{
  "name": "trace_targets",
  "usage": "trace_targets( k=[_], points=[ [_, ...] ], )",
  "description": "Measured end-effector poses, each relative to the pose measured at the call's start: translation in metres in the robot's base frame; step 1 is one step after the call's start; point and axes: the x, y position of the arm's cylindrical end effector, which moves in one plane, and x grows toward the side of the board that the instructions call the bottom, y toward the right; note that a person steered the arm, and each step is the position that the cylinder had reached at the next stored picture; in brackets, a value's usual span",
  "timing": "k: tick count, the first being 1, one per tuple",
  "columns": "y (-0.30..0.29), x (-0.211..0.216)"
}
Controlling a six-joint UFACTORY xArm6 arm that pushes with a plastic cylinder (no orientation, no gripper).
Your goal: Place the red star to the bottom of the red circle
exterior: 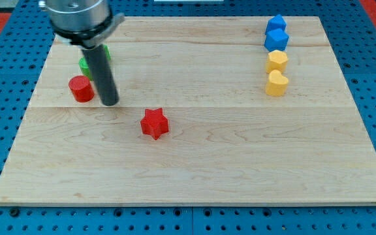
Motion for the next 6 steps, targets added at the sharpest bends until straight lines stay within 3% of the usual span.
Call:
trace_targets(
  k=[1,2,3,5,6],
  points=[
    [0.103,-0.008],
    [0.130,0.040],
    [0.102,0.067],
    [0.015,0.042],
    [0.041,0.039]
  ],
)
